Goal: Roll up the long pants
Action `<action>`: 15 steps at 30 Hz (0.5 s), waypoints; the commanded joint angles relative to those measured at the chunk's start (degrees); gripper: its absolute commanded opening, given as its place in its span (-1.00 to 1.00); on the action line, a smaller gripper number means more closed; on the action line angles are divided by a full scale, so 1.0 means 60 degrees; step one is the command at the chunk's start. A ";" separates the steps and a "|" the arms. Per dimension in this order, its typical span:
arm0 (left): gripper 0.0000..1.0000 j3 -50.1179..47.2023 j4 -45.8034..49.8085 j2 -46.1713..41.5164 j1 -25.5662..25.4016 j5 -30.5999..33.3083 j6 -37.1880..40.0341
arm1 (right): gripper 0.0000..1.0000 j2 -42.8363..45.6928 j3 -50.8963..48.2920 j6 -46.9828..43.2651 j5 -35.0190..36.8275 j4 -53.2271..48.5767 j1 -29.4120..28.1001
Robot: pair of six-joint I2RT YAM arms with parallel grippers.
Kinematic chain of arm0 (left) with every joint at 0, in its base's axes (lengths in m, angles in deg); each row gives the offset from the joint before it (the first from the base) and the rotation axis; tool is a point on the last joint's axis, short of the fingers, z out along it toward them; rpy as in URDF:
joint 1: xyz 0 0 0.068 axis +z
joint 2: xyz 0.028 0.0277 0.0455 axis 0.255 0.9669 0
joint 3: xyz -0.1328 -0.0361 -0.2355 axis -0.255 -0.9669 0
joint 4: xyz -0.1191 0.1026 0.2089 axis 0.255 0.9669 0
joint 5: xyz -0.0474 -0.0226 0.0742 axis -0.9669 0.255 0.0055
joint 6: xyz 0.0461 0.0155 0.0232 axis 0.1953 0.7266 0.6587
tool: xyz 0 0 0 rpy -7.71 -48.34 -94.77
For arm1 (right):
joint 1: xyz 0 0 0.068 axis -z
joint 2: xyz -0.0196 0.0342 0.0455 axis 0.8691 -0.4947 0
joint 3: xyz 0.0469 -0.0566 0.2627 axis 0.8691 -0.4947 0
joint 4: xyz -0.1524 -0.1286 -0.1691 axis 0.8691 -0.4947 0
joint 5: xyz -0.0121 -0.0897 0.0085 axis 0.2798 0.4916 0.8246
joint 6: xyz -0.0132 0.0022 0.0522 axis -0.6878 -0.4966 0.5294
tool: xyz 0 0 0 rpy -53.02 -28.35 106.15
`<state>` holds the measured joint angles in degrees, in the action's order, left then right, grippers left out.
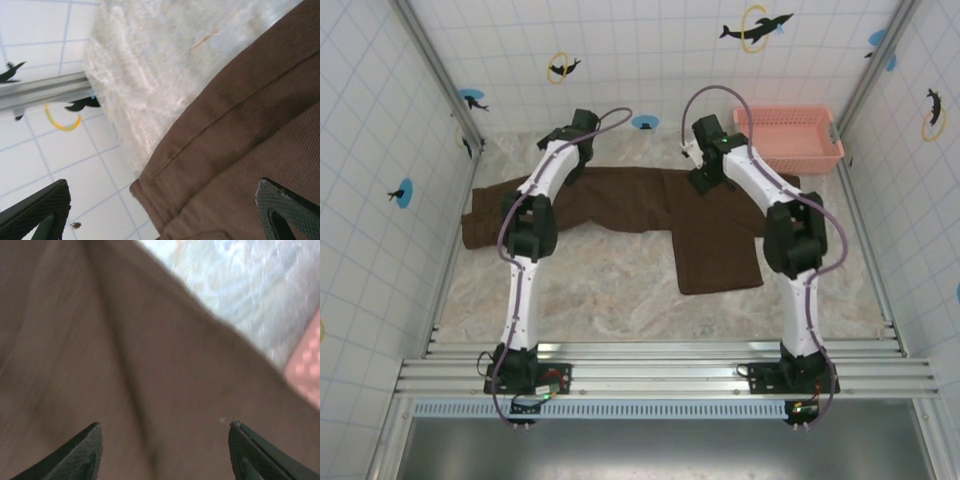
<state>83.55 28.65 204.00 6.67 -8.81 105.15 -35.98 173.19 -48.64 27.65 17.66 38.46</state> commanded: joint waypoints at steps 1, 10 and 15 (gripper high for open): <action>0.94 -0.0931 0.0172 -0.1690 0.0350 0.0363 -0.0957 | 0.37 0.2270 -0.1917 0.0925 -0.0301 0.0633 -0.0912; 0.94 -0.3665 0.0758 -0.3425 0.0690 -0.0261 -0.2133 | 0.31 0.3721 -0.6581 0.3291 -0.0347 0.1787 -0.3169; 0.94 -0.4397 0.0410 -0.4278 0.0690 -0.0651 -0.2139 | 0.24 0.3644 -0.7825 0.3942 -0.0497 0.2741 -0.3462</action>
<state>57.95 30.66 182.37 11.18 -10.78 94.15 -14.10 127.95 -29.78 24.91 28.05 18.18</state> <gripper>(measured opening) 0.970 0.624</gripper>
